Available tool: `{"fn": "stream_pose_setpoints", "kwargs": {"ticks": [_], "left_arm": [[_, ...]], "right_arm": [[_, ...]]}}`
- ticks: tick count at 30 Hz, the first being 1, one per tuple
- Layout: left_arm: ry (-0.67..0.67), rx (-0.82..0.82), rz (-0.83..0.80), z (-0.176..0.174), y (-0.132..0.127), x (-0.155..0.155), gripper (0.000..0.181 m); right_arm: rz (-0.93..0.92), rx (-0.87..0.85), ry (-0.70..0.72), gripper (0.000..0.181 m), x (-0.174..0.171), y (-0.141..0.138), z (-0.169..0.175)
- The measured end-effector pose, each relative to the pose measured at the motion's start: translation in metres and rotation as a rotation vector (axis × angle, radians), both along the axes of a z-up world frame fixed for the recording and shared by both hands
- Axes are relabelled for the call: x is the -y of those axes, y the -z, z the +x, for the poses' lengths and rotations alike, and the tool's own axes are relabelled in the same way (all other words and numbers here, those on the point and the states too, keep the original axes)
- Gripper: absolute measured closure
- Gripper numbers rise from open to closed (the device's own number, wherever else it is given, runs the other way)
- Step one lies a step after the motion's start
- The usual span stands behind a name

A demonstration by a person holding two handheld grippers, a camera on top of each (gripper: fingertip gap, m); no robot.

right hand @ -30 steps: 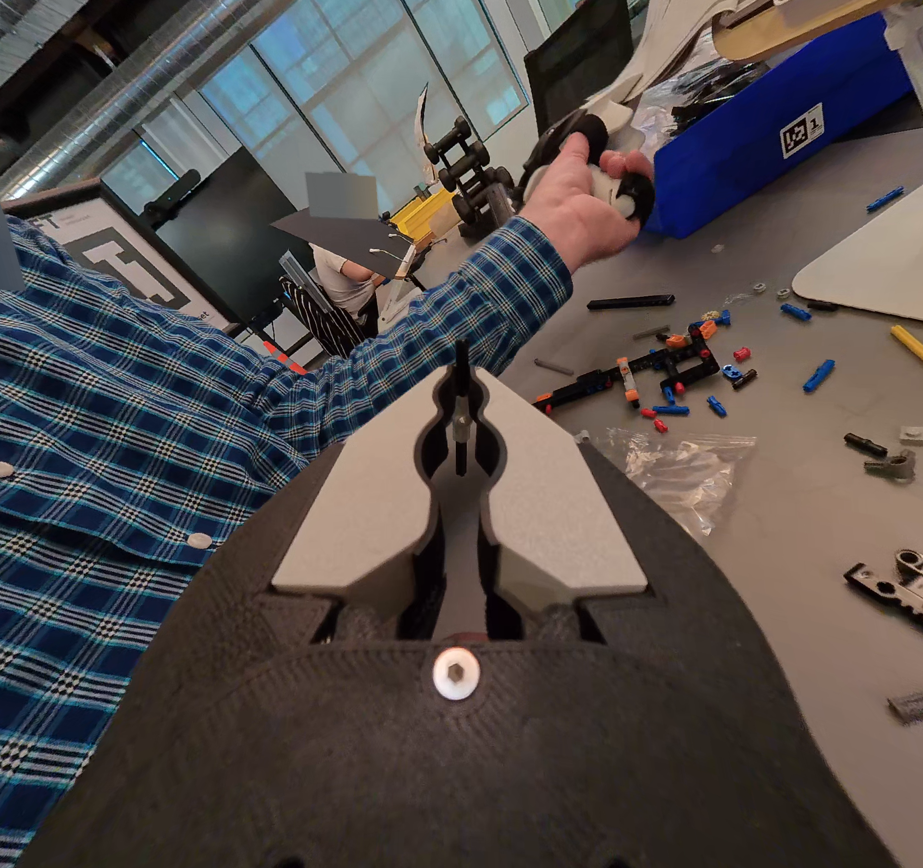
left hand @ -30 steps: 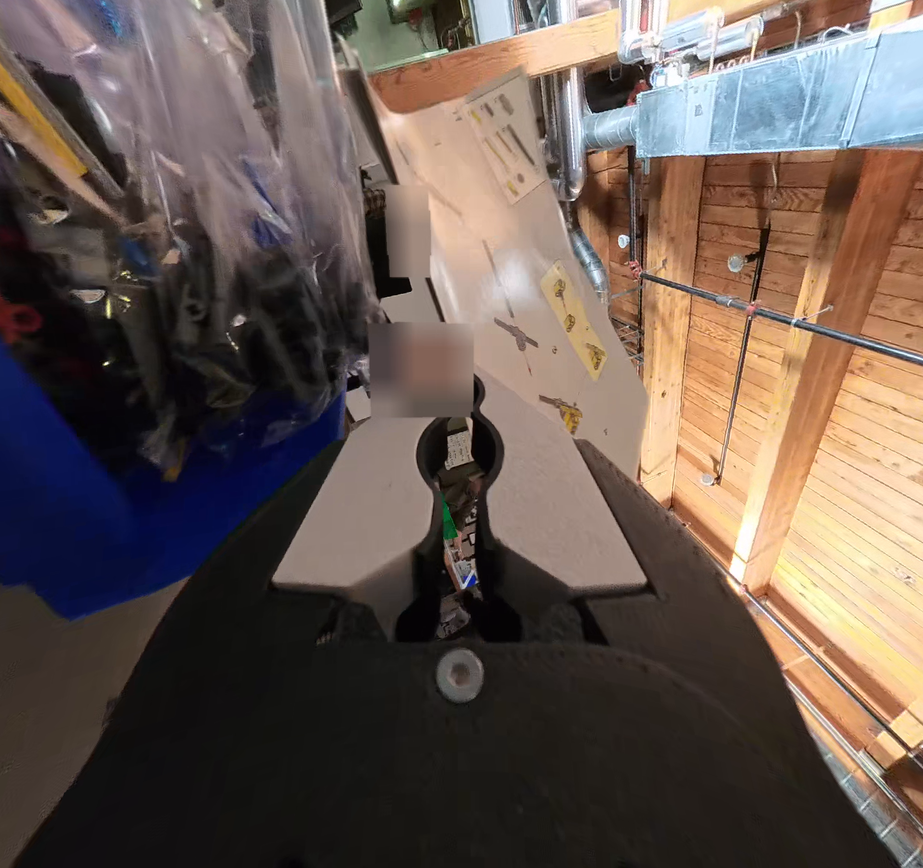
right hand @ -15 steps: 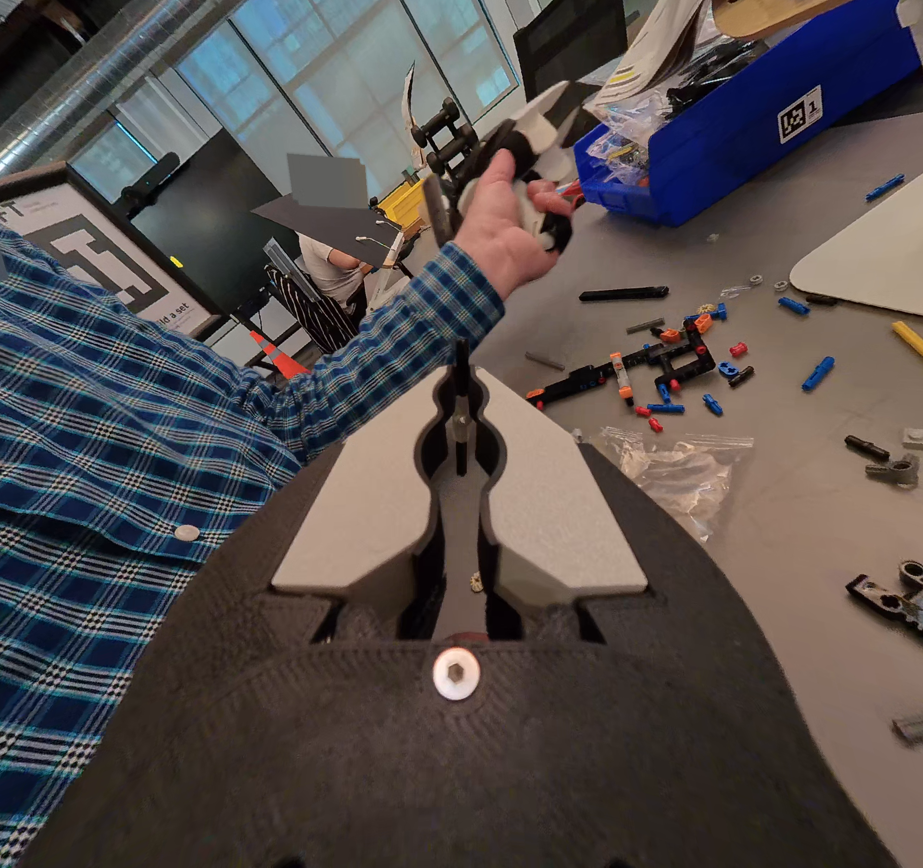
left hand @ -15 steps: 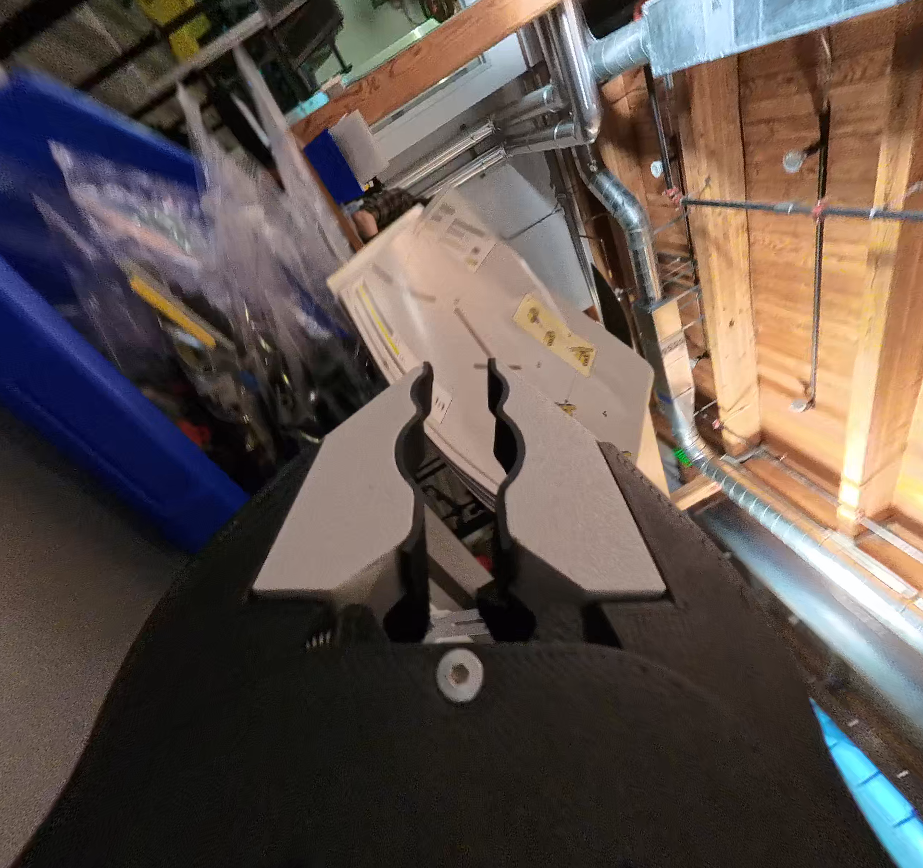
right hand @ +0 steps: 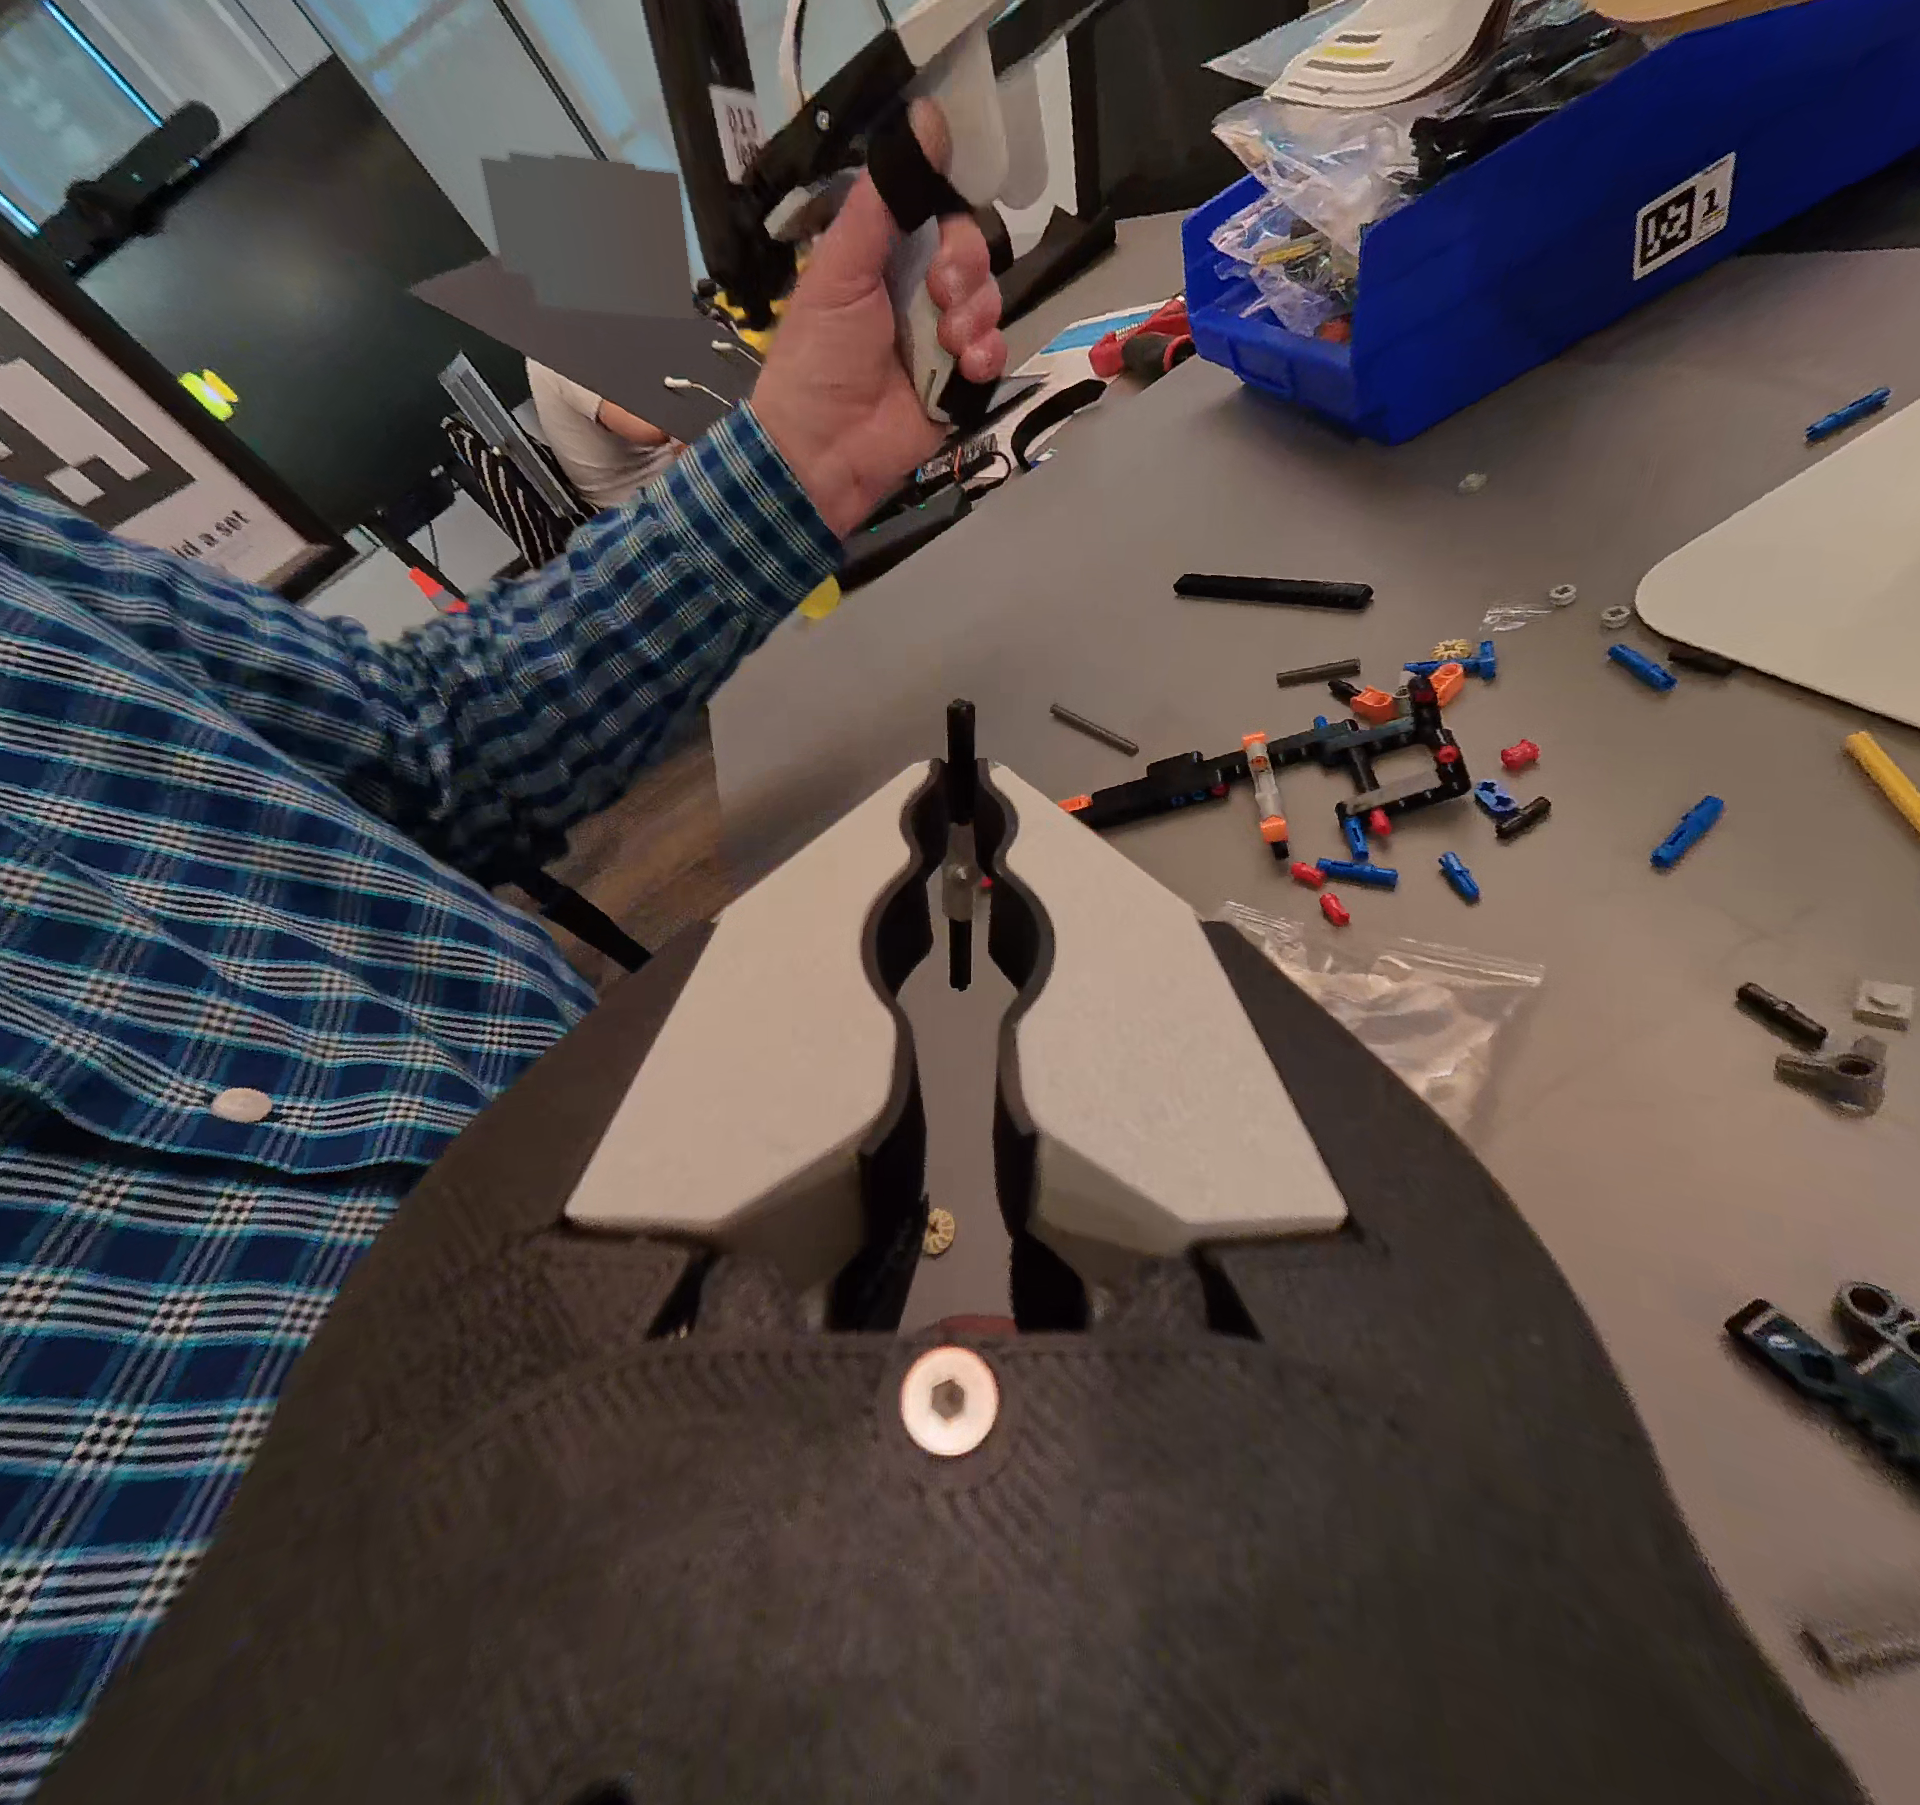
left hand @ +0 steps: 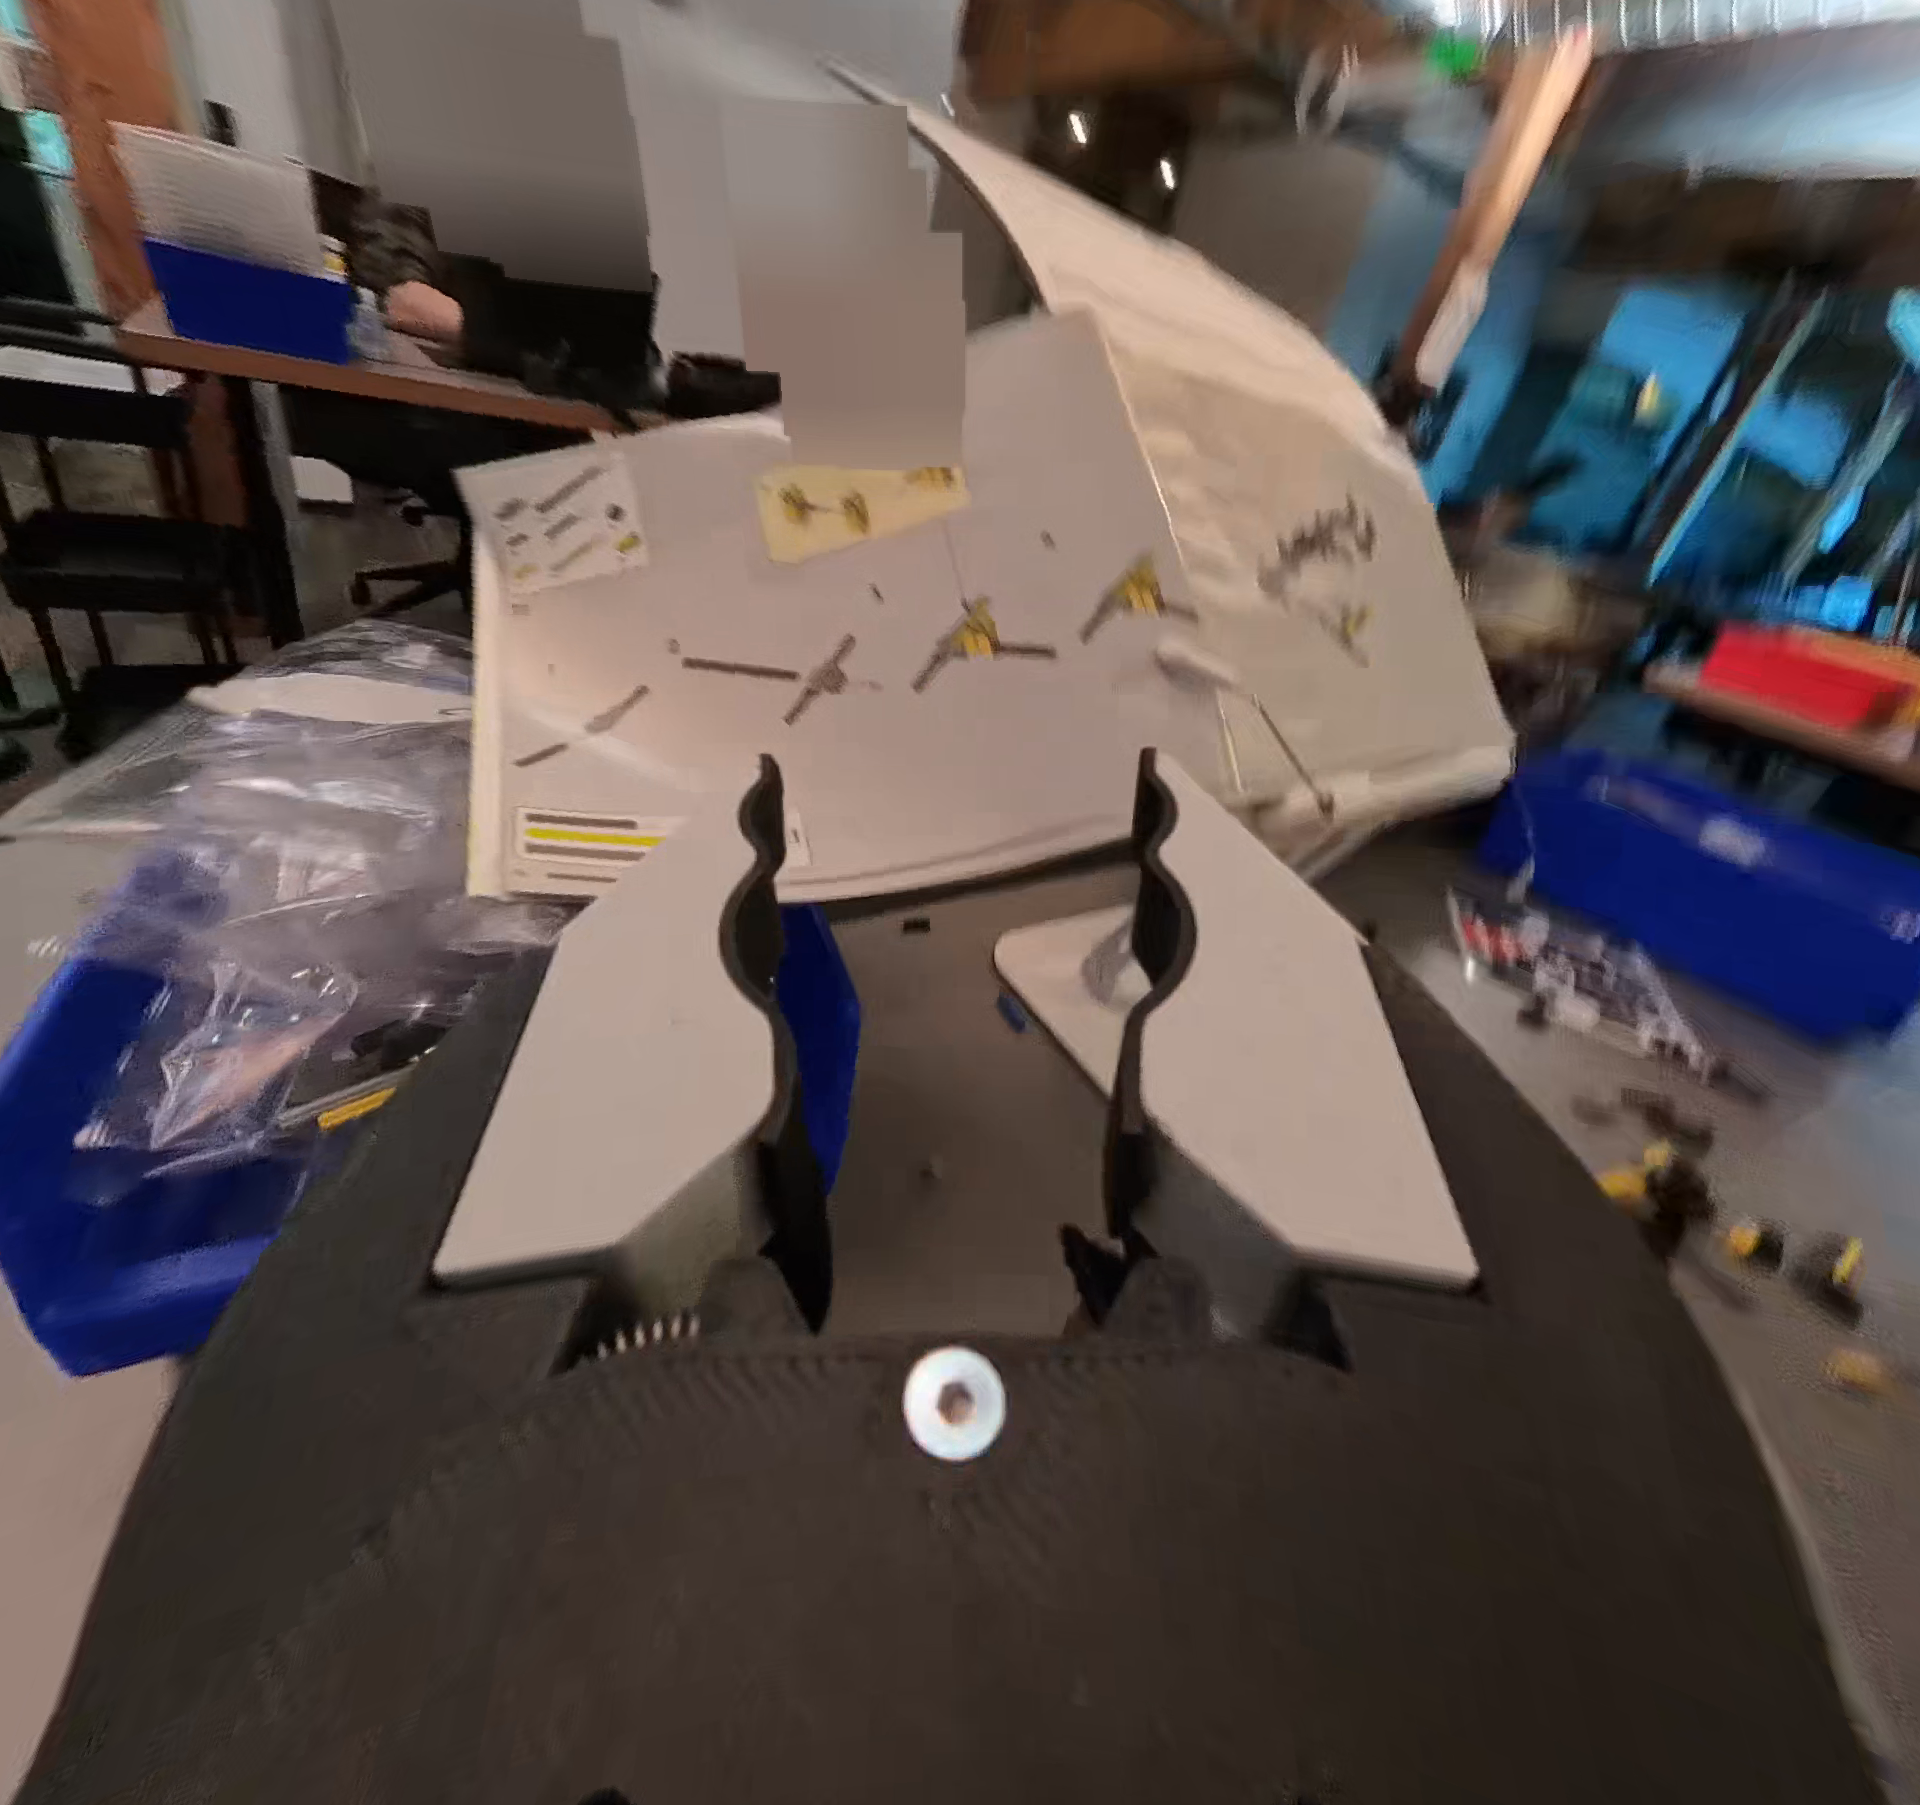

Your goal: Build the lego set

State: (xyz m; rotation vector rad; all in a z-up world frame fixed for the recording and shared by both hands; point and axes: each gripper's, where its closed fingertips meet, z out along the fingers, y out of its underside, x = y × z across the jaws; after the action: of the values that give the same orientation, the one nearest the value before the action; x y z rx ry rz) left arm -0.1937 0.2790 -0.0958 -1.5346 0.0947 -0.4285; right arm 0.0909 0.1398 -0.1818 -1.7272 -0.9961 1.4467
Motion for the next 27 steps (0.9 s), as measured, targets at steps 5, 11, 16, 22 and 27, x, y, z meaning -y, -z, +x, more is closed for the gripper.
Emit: {"fn": "stream_pose_setpoints", "kwargs": {"ticks": [5,11,16,22,27], "left_arm": [[0.070,-0.367,-0.232,0.021,0.063,0.024,0.123],[0.253,-0.480,-0.339,0.078,0.116,0.076,0.125],[0.419,-0.630,-0.210,0.154,0.116,0.111,0.101],[0.495,-0.892,0.028,0.216,0.109,0.129,0.053],[0.537,-1.032,0.042,0.231,0.133,0.128,0.060]], "right_arm": [[0.036,0.083,0.030,0.180,-0.010,0.013,-0.004],[-0.004,0.089,0.007,0.180,-0.016,0.017,-0.020],[-0.154,0.021,-0.071,0.180,-0.017,0.011,-0.045],[-0.336,0.034,-0.157,0.180,-0.013,0.017,-0.068],[-0.432,0.080,-0.223,0.180,-0.005,0.025,-0.078]]}}
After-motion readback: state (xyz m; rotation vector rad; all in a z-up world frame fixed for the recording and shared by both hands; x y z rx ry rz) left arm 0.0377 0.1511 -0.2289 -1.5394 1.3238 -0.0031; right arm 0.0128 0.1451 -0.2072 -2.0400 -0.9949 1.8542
